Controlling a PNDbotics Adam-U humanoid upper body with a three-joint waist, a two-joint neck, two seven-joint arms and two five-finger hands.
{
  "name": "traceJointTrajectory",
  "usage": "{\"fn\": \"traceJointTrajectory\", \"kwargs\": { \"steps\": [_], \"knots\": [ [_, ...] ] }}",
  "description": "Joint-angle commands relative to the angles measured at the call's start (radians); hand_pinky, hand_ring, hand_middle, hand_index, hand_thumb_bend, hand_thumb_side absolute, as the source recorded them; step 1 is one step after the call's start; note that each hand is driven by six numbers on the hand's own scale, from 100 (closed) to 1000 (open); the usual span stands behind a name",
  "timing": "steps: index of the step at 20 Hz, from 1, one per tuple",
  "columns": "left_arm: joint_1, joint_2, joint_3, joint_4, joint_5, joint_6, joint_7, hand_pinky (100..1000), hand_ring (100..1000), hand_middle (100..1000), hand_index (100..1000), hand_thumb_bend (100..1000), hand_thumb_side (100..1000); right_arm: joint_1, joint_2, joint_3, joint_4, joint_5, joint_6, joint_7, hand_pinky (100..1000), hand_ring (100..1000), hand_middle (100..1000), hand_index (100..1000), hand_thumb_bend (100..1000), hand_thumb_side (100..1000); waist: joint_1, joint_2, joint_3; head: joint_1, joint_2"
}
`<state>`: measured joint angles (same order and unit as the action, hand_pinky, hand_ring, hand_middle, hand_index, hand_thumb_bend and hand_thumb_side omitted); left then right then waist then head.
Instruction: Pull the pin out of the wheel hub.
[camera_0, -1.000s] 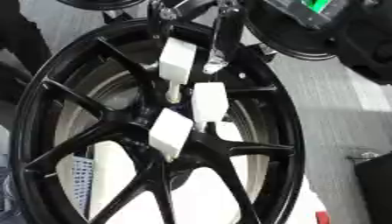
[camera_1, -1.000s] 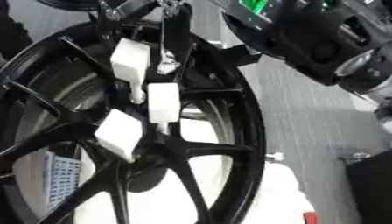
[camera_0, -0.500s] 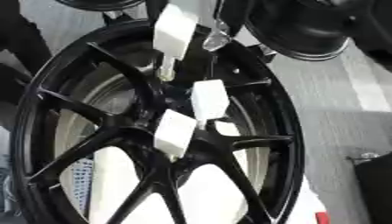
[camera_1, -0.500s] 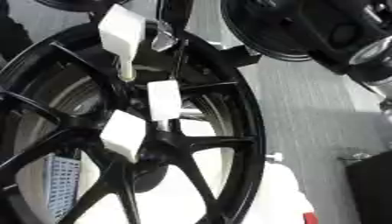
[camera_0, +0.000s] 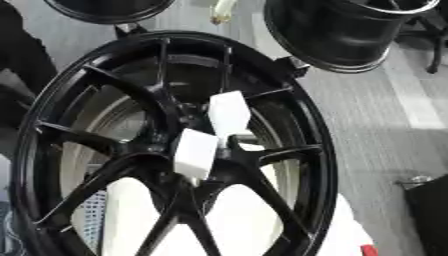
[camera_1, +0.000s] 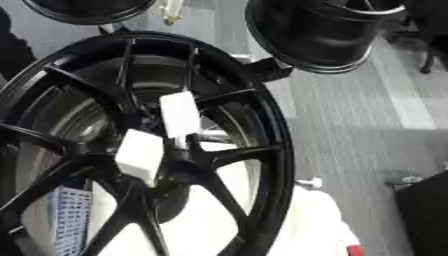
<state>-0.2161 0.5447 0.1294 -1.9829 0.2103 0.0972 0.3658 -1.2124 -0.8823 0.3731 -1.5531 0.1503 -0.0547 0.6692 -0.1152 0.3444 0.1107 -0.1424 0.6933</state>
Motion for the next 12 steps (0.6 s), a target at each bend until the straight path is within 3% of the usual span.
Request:
{"fn": "traceJointTrajectory", "kwargs": {
  "steps": [1,5,9,12],
  "knots": [
    [0.000,0.022,0.014,-0.017,0.002,-0.001,0.007,777,733,706,799,536,337,0.101,-0.141,-0.121,-0.028,-0.016,0.026,-0.072,854,723,447,479,100,100,0.011,-0.029,-0.023,0.035,0.003],
    [0.002,0.018,0.015,-0.017,0.004,-0.002,0.009,777,733,707,799,535,338,0.361,-0.246,-0.277,0.003,-0.025,0.070,-0.196,849,713,447,483,100,100,0.018,-0.032,-0.059,0.056,0.006],
    [0.004,0.015,0.018,-0.017,0.001,-0.002,0.012,777,733,707,800,534,338,0.547,-0.268,-0.389,0.065,-0.005,0.101,-0.296,852,732,478,513,101,100,0.029,-0.026,-0.072,0.068,0.011],
    [0.006,0.012,0.021,-0.017,-0.001,-0.003,0.015,777,733,707,800,534,338,0.615,-0.273,-0.433,0.108,0.071,0.141,-0.317,877,799,638,664,224,100,0.036,-0.022,-0.072,0.076,0.010]
  ]
}}
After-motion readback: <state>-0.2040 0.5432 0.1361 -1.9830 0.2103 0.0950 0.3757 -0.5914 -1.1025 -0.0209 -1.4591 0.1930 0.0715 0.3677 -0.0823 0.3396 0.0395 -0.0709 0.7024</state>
